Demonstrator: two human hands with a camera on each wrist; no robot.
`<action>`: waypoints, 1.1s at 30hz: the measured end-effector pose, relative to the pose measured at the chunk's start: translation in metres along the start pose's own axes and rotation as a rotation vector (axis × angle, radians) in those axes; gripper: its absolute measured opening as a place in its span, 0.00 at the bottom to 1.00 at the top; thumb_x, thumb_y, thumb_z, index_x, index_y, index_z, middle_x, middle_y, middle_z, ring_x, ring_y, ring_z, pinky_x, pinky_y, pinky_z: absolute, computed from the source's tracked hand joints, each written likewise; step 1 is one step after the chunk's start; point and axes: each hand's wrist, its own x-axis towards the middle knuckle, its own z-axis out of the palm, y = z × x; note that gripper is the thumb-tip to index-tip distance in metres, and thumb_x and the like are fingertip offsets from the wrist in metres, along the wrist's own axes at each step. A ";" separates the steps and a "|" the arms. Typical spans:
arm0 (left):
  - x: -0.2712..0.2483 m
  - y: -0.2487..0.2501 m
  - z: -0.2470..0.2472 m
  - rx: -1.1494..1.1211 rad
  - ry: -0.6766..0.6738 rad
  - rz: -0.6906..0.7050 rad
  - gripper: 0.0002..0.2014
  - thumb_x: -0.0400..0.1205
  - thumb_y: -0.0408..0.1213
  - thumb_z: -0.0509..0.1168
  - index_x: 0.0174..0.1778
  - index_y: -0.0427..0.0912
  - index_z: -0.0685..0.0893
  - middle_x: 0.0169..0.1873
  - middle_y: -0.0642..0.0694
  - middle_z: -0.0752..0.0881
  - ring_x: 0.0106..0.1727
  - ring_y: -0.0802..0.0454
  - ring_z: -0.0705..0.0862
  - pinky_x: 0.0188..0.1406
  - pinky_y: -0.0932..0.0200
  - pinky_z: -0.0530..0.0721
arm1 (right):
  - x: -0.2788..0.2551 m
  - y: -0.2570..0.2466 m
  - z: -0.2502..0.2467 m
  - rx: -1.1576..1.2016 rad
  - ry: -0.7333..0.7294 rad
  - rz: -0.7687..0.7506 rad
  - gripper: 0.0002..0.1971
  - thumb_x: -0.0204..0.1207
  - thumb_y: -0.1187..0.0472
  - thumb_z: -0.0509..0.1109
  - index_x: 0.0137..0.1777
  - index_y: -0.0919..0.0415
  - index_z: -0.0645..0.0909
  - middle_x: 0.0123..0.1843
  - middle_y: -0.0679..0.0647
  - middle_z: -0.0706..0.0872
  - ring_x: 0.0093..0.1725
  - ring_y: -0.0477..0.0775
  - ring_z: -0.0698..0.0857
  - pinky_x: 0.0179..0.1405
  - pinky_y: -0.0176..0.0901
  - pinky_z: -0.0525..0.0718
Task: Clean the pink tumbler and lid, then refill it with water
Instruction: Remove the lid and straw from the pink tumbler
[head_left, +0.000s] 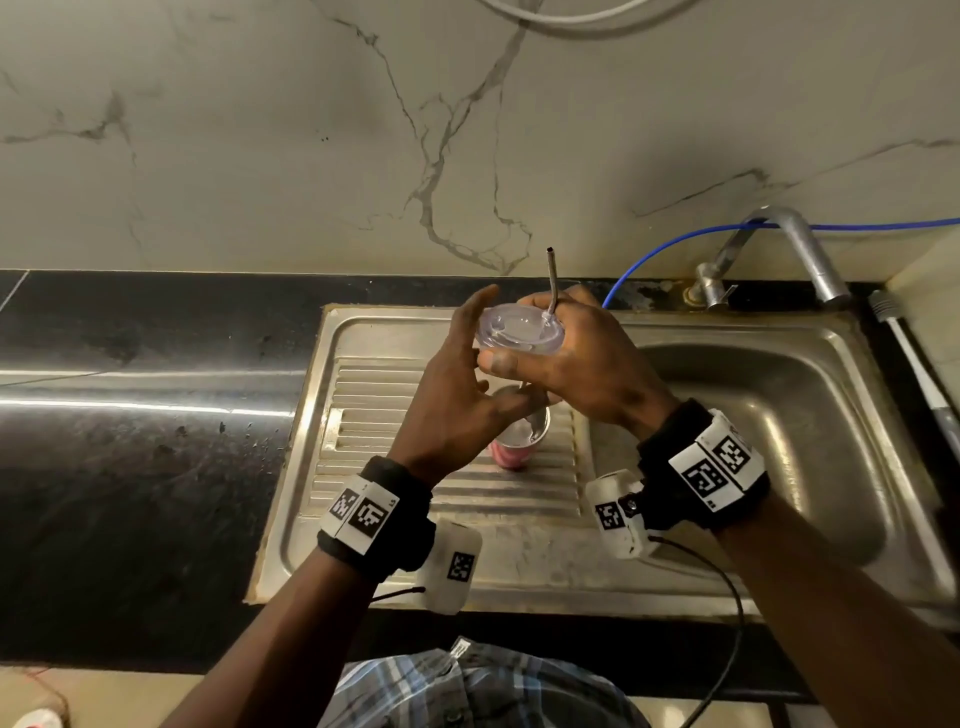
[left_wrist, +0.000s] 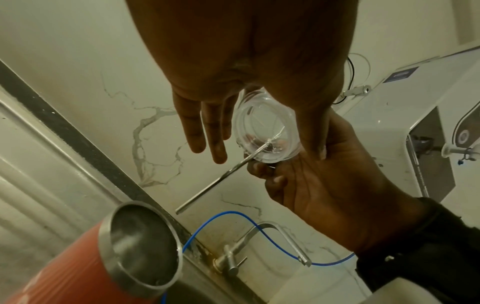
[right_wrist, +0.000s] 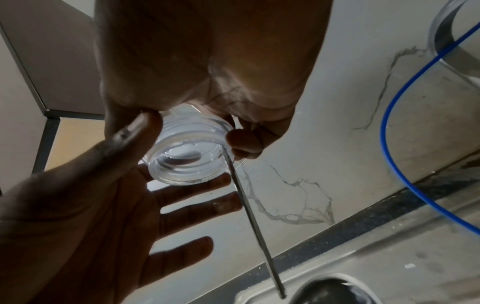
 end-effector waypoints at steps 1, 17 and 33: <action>-0.001 0.001 0.000 -0.005 0.009 -0.007 0.50 0.76 0.42 0.85 0.90 0.56 0.62 0.66 0.75 0.80 0.66 0.76 0.82 0.61 0.65 0.85 | 0.000 -0.002 0.000 0.013 -0.016 0.004 0.35 0.66 0.33 0.83 0.69 0.48 0.80 0.66 0.48 0.77 0.63 0.48 0.83 0.61 0.42 0.86; -0.019 0.011 0.009 -0.172 0.126 -0.068 0.41 0.74 0.52 0.81 0.81 0.56 0.70 0.62 0.70 0.82 0.59 0.76 0.86 0.56 0.74 0.84 | -0.002 -0.006 0.012 0.293 -0.056 0.198 0.22 0.92 0.40 0.54 0.69 0.53 0.83 0.70 0.55 0.84 0.65 0.54 0.87 0.58 0.49 0.90; -0.094 -0.047 -0.040 -0.110 0.100 -0.284 0.38 0.70 0.34 0.88 0.70 0.52 0.75 0.60 0.61 0.86 0.63 0.69 0.85 0.54 0.69 0.85 | 0.033 -0.029 0.041 0.332 0.130 -0.051 0.20 0.89 0.51 0.68 0.47 0.69 0.88 0.32 0.53 0.83 0.31 0.42 0.81 0.34 0.37 0.82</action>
